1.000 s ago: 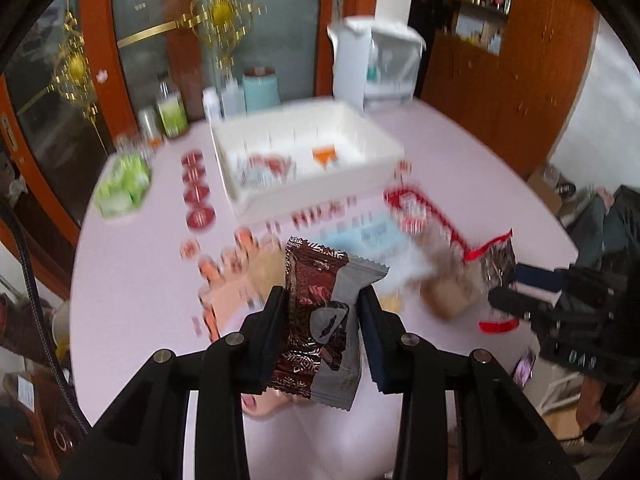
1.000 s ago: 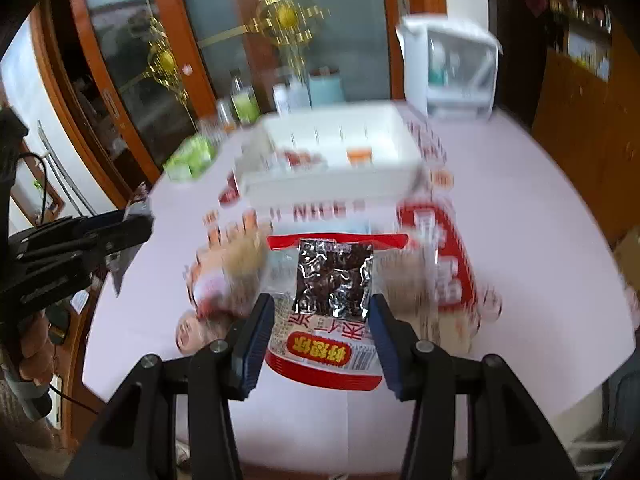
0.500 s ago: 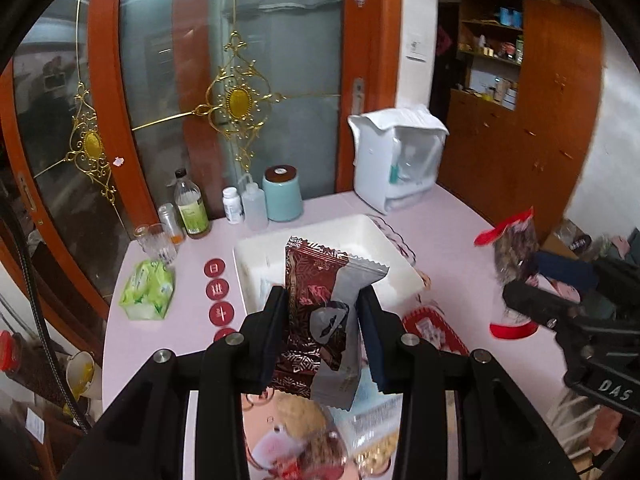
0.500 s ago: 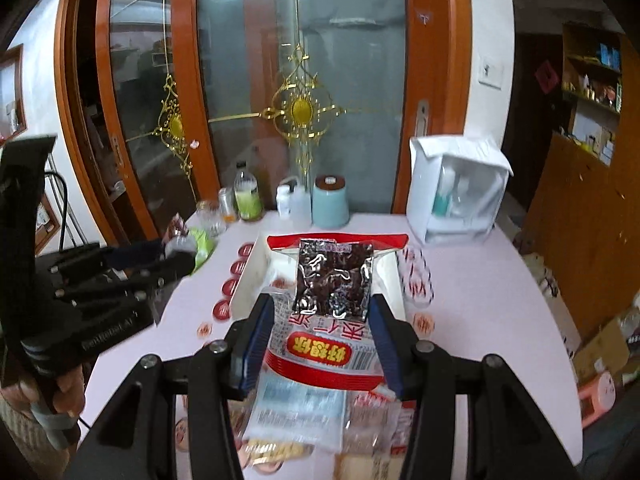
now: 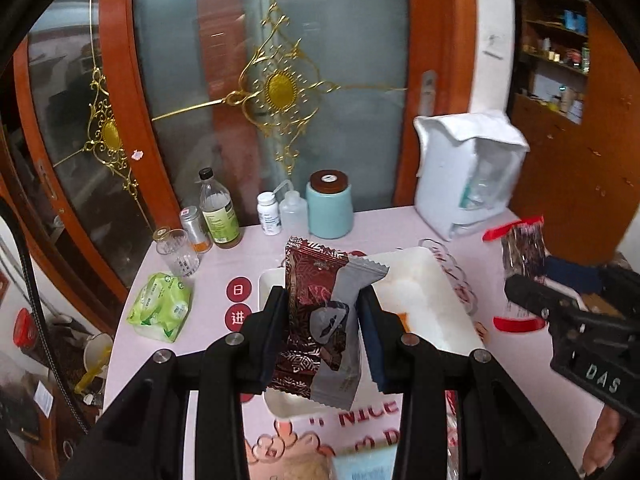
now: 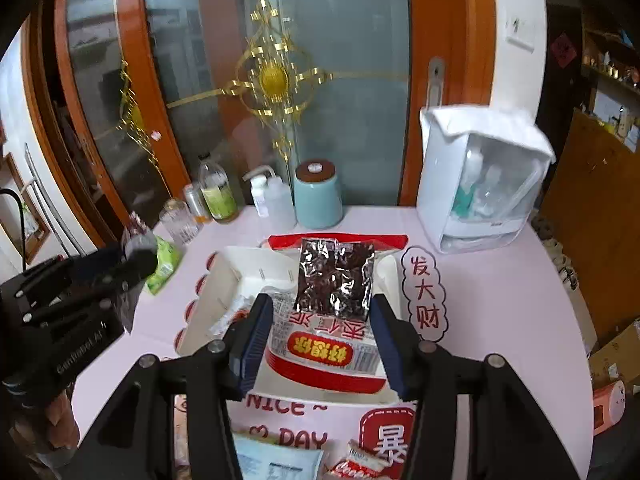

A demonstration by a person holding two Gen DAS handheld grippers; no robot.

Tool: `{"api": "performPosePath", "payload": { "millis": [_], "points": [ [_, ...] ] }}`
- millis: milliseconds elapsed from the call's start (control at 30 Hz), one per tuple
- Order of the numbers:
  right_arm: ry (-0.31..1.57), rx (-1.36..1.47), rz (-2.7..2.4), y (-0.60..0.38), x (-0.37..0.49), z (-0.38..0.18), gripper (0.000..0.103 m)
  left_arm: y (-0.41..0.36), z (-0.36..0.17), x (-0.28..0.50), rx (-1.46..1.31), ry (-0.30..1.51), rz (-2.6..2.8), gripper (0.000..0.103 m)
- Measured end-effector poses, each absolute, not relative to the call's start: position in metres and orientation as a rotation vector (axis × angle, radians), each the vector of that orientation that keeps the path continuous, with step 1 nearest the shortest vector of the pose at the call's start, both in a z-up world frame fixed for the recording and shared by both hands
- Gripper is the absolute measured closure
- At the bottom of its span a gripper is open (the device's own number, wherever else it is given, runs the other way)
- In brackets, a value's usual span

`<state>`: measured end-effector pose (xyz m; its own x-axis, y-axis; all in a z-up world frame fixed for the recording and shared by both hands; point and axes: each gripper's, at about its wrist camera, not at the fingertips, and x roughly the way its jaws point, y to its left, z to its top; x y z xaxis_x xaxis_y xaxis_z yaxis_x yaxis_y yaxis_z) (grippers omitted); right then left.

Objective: Organize snacks
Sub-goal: 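Carry both packets into the white tray and open both tools, then move both tools back toward the remaining snack pile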

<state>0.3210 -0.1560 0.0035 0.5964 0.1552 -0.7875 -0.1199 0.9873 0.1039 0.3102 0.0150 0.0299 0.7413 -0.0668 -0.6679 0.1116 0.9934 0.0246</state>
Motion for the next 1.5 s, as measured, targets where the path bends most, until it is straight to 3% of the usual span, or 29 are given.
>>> {"api": "performPosePath", "payload": {
  "millis": [233, 267, 300, 333, 367, 600, 1100, 1500],
  "points": [
    [1.005, 0.023, 0.157, -0.156, 0.353, -0.052, 0.049, 0.002, -0.018, 0.363, 0.065, 0.775, -0.021, 0.062],
    [1.023, 0.019, 0.158, -0.156, 0.358, -0.061, 0.049, 0.000, -0.023, 0.367, 0.068, 0.779, -0.021, 0.044],
    [1.034, 0.023, 0.163, -0.156, 0.360, -0.066, 0.044, -0.001, -0.027, 0.370, 0.070, 0.780, -0.019, 0.016],
    [1.041, 0.033, 0.170, -0.158, 0.361, -0.070, 0.041, -0.003, -0.030, 0.372, 0.074, 0.778, -0.014, 0.005],
    [1.047, 0.049, 0.180, -0.160, 0.363, -0.074, 0.034, -0.004, -0.034, 0.373, 0.078, 0.771, -0.008, 0.001],
    [1.050, 0.078, 0.198, -0.162, 0.359, -0.077, 0.031, -0.005, -0.043, 0.369, 0.089, 0.800, -0.010, 0.001],
    [0.980, 0.087, 0.152, -0.165, 0.307, -0.033, 0.031, 0.016, -0.008, 0.320, -0.061, 0.747, -0.073, 0.001],
    [0.919, 0.050, 0.150, -0.139, 0.233, 0.004, 0.031, 0.029, 0.026, 0.255, 0.058, 0.742, -0.094, 0.001]
  ]
}}
